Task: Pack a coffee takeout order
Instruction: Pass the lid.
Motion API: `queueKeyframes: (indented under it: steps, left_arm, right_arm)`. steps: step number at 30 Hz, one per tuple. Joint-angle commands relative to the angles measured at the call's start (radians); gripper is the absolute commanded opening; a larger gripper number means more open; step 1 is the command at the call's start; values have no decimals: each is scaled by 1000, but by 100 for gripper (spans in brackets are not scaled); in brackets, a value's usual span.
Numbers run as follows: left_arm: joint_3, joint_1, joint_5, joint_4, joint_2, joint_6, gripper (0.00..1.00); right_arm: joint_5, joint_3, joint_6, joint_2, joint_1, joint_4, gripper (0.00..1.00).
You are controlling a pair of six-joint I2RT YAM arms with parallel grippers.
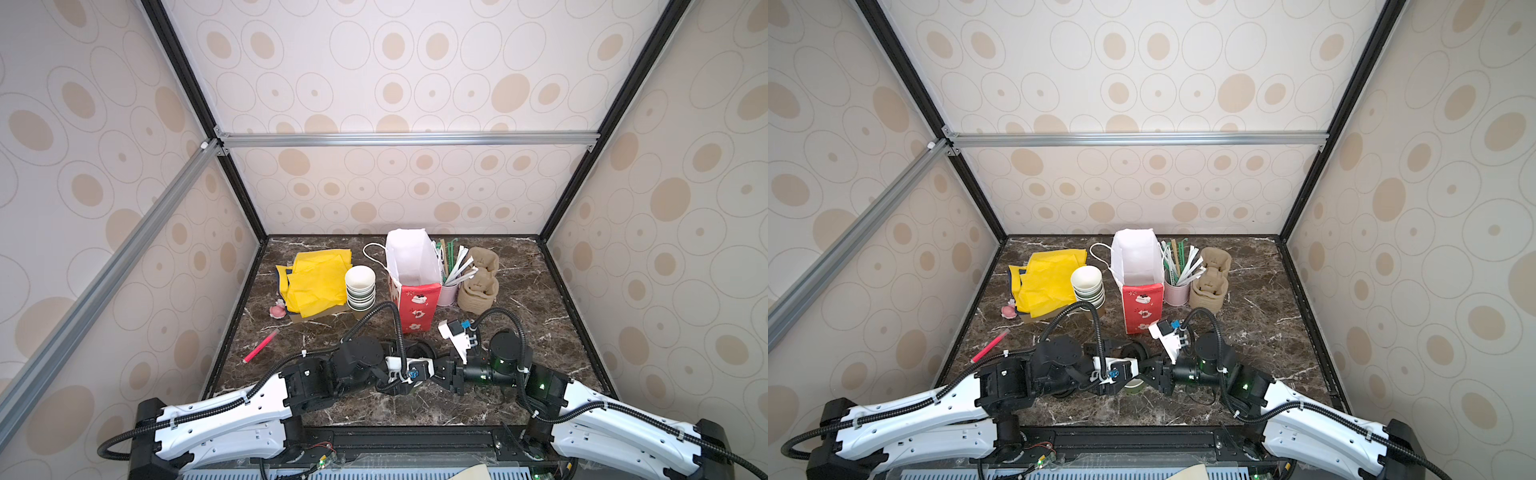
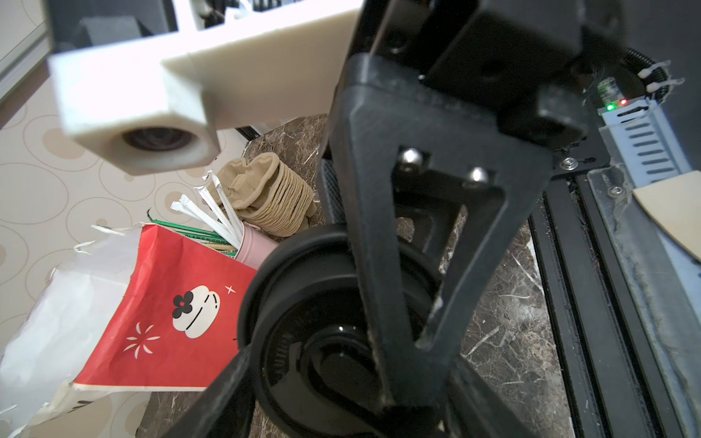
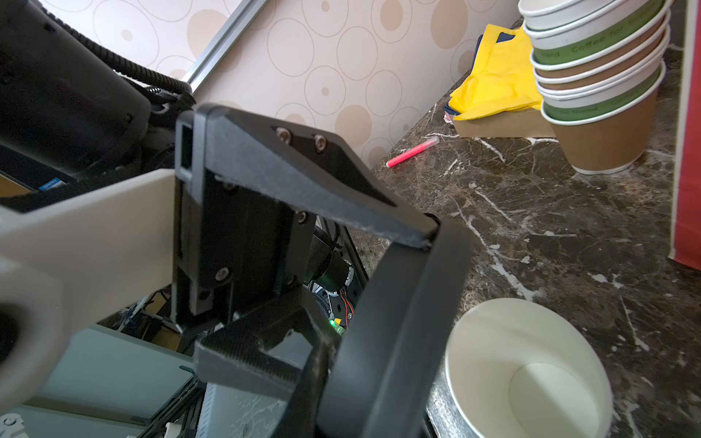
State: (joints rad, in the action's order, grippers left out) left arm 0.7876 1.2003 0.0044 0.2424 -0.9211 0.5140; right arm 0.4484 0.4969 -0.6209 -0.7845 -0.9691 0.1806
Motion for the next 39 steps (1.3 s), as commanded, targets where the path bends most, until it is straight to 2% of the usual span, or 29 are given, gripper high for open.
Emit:
queueKeyframes:
  steps: [1, 10, 13, 15, 18, 20, 23, 25, 28, 33, 39]
  left_arm:
    - [47, 9, 28, -34, -9, 30, 67]
    - [58, 9, 25, 7, -14, 13, 61]
    - [61, 10, 28, 25, -15, -1, 58]
    - [64, 10, 26, 39, -16, -12, 57]
    - [68, 9, 21, 63, -10, -31, 56]
    - [79, 9, 16, 95, -4, -56, 55]
    - [86, 9, -2, 152, 11, -110, 55]
    - [96, 10, 1, 213, 11, -142, 56]
    - [122, 9, 16, 304, -6, -160, 56]
    - [199, 1, 27, 400, -93, -161, 56]
    - [304, -56, 117, 503, -244, -112, 56]
  right_arm:
    - [38, 17, -10, -6, -5, 62, 16]
    - [-47, 17, 1, 17, -4, 3, 40]
    - [-64, 20, -3, 35, -4, -11, 43]
    - [-89, 25, 2, 49, -4, -40, 51]
    - [-158, 19, 24, 98, -5, -107, 59]
    - [-260, -3, 26, 144, -4, -147, 64]
    - [-421, 7, 26, 201, -4, -271, 66]
    - [-567, 49, 12, 233, -5, -436, 66]
    - [-716, 95, -28, 254, -5, -652, 63]
    - [-795, 143, -62, 270, -4, -836, 62]
    - [-821, 176, -35, 312, -4, -893, 61]
